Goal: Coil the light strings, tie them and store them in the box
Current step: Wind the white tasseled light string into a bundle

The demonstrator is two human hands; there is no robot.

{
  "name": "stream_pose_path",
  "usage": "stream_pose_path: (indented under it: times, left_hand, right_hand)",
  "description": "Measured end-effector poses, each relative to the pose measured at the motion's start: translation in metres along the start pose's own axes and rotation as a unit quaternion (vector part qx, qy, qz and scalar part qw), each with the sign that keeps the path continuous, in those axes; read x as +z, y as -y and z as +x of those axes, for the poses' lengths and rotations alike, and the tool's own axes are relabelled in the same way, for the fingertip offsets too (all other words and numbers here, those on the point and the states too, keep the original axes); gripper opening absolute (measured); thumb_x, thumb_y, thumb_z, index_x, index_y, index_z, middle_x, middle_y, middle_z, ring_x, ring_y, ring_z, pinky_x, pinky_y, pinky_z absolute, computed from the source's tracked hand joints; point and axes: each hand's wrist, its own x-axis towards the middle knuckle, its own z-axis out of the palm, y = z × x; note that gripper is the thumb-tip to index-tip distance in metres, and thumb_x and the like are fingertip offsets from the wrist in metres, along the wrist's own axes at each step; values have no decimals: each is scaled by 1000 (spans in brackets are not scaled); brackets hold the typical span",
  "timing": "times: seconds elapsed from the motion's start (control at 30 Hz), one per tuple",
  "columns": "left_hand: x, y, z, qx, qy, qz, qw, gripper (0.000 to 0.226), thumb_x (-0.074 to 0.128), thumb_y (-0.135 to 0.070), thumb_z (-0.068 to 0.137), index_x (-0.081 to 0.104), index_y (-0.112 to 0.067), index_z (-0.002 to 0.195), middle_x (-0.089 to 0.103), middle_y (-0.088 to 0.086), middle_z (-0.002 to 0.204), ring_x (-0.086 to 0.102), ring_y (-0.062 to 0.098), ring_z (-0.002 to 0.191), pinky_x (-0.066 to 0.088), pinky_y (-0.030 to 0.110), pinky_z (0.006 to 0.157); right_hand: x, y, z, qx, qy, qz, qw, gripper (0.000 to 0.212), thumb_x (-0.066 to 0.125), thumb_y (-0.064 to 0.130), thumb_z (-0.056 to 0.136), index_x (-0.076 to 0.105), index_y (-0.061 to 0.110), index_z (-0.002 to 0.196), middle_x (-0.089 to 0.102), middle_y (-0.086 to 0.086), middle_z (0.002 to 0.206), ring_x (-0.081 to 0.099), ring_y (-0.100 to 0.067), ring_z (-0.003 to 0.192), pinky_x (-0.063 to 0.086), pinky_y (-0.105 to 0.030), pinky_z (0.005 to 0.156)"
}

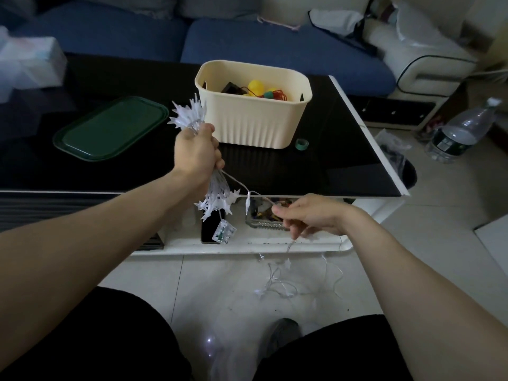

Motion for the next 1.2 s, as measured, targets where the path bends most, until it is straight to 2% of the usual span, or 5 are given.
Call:
stream_pose_path:
  times: [0.23,0.47,0.67,0.83,1.2]
  left_hand:
    - [-2,2,2,-15,11,7,1000,10,40,-13,103,43,-12,94,31,-4,55,26,10,42,30,26,43]
    - [3,4,-6,-61,73,-7,995,18,40,-10,99,46,-13,81,29,0,54,23,14,44,26,25,44]
    - [9,10,-13,-81,125,4,989,24,38,-8,98,46,-12,76,40,3,54,34,18,43,36,27,46]
    - [15,16,-14,-110,132,32,985,22,37,-11,102,49,-7,85,57,9,57,60,27,55,59,40,58]
    - [17,29,-22,-155,231,193,941,25,41,-16,100,55,-3,84,60,15,71,56,22,45,42,26,44]
  right_hand:
    - [-16,-11,-7,24,-26,21,999,32,53,35,104,66,9,90,68,-2,66,70,-18,74,56,-47,94]
    - [-7,18,-18,-72,-188,16,979,13,57,22,102,68,16,106,58,6,70,52,-6,62,39,-21,60]
    - [13,32,-20,-156,-163,21,974,10,63,23,99,72,19,96,55,17,48,49,1,48,41,-23,61]
    - [19,41,-24,-188,-135,32,972,10,66,20,96,76,17,97,68,-9,79,54,-7,60,46,-23,61]
    - [25,40,-16,-219,-125,67,965,10,80,11,85,71,9,89,73,-19,80,61,-18,63,51,-27,59]
